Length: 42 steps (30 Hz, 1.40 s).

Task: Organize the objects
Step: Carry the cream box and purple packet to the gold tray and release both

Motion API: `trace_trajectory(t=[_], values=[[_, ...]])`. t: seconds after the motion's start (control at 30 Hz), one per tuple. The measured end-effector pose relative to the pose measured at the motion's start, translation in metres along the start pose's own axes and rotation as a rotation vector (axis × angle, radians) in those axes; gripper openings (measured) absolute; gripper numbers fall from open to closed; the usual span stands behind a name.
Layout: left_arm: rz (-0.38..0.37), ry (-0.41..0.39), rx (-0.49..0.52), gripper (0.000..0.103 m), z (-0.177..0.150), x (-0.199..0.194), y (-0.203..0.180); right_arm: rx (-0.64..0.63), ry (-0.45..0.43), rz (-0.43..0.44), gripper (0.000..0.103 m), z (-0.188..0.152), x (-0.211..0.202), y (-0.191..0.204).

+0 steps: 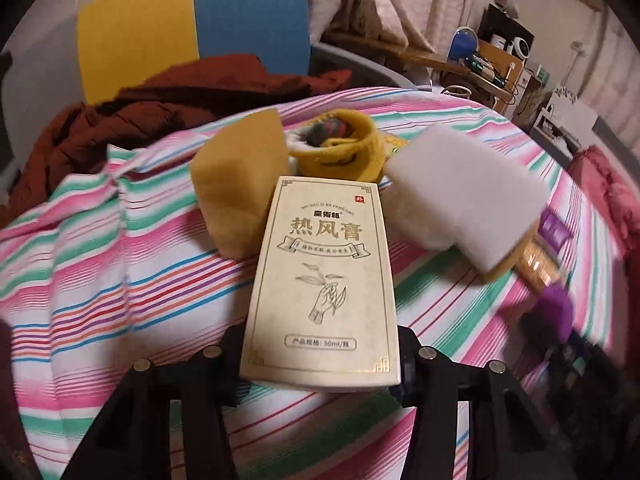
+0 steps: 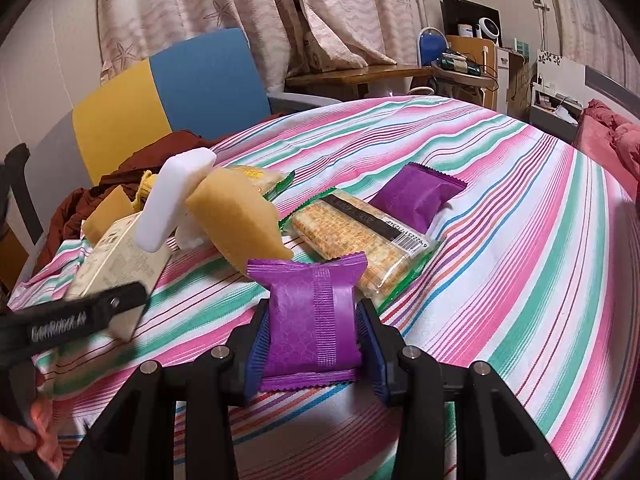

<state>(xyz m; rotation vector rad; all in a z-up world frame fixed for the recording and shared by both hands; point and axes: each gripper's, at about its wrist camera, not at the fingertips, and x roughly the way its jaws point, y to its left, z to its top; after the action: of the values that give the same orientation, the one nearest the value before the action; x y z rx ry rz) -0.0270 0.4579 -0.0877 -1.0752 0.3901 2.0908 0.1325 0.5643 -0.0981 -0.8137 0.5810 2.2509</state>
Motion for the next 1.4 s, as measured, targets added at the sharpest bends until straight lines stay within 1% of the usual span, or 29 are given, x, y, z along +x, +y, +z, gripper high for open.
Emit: trace_trajectory(t=[0.07, 0.17, 0.3, 0.4, 0.5, 0.53, 0.67, 0.83, 0.97, 1.2, 1.3, 1.4], values=[[0.01, -0.028, 0.014, 0.052, -0.012, -0.008, 0.003, -0.009, -0.001, -0.008, 0.042, -0.001, 0.0, 0.002], [0.003, -0.041, -0.018, 0.052, -0.023, -0.017, 0.014, -0.023, -0.002, -0.011, 0.042, -0.001, -0.001, 0.005], [0.014, -0.058, -0.017, 0.052, -0.038, -0.029, 0.022, -0.061, -0.016, -0.005, 0.04, 0.001, -0.004, 0.011], [0.016, -0.066, -0.018, 0.052, -0.046, -0.035, 0.026, -0.128, -0.034, -0.014, 0.04, -0.001, -0.01, 0.025], [0.018, -0.082, -0.042, 0.052, -0.053, -0.043, 0.035, -0.186, -0.034, -0.005, 0.039, -0.005, -0.016, 0.041], [0.008, -0.091, -0.052, 0.052, -0.057, -0.047, 0.039, -0.204, -0.034, -0.003, 0.039, -0.006, -0.018, 0.046], [0.02, -0.108, -0.071, 0.052, -0.07, -0.059, 0.049, -0.245, -0.022, 0.003, 0.039, -0.011, -0.024, 0.063], [0.023, -0.128, -0.095, 0.052, -0.085, -0.072, 0.064, -0.261, 0.007, 0.036, 0.039, -0.019, -0.031, 0.083], [0.034, -0.14, -0.1, 0.052, -0.098, -0.082, 0.073, -0.275, 0.025, 0.081, 0.039, -0.027, -0.038, 0.101], [0.014, -0.152, -0.161, 0.052, -0.114, -0.097, 0.09, -0.322, 0.025, 0.136, 0.039, -0.037, -0.055, 0.134], [0.003, -0.173, -0.16, 0.052, -0.118, -0.11, 0.091, -0.339, 0.017, 0.153, 0.039, -0.037, -0.063, 0.144], [0.012, -0.203, -0.134, 0.052, -0.123, -0.126, 0.09, -0.349, 0.009, 0.168, 0.039, -0.037, -0.07, 0.152]])
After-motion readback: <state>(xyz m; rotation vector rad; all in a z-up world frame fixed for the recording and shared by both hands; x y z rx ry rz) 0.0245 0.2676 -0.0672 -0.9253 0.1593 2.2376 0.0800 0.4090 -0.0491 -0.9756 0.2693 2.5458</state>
